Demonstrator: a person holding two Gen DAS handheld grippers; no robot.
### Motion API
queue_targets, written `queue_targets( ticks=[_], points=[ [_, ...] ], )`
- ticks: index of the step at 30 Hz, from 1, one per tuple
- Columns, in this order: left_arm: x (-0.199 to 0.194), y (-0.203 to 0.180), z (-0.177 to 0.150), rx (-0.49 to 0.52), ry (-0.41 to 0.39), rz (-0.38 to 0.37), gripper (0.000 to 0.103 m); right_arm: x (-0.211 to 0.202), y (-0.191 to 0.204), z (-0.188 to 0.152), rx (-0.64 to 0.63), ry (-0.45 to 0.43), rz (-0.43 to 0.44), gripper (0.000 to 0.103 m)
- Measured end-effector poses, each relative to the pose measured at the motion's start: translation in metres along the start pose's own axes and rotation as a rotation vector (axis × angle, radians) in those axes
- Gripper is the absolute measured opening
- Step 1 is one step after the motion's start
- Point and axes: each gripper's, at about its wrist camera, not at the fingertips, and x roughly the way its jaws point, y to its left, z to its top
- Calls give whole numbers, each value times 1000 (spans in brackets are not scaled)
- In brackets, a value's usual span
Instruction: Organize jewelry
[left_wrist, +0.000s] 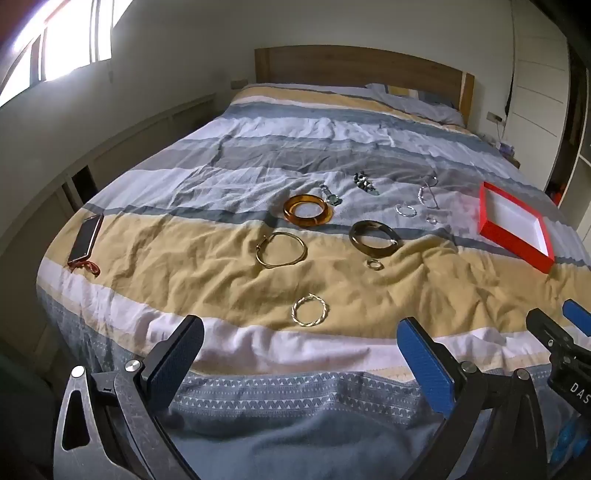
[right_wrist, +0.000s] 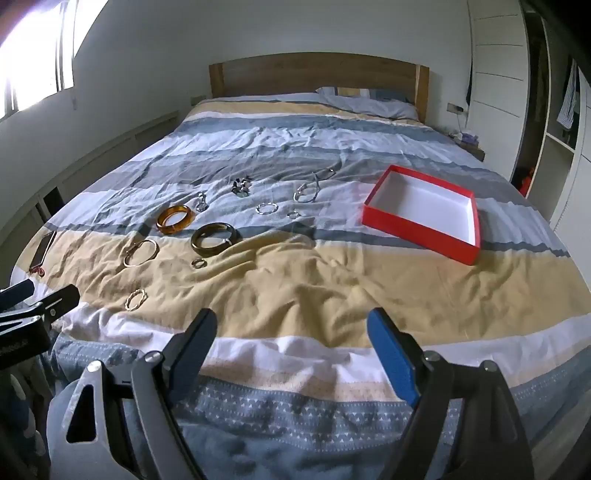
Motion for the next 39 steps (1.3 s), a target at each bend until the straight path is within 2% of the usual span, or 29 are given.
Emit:
queue_targets(
  ticks=[10, 17, 39],
  points=[
    [-16, -8, -5, 22, -18, -3, 102, -24, 1, -7, 13, -40, -10, 83],
    [-19, -11, -8, 36, -7, -13, 102, -27, -2, -10, 25, -33, 0, 83],
    [-19, -14, -10, 52, -58, 42, 102, -19, 6, -15, 13, -18, -4, 83]
  ],
)
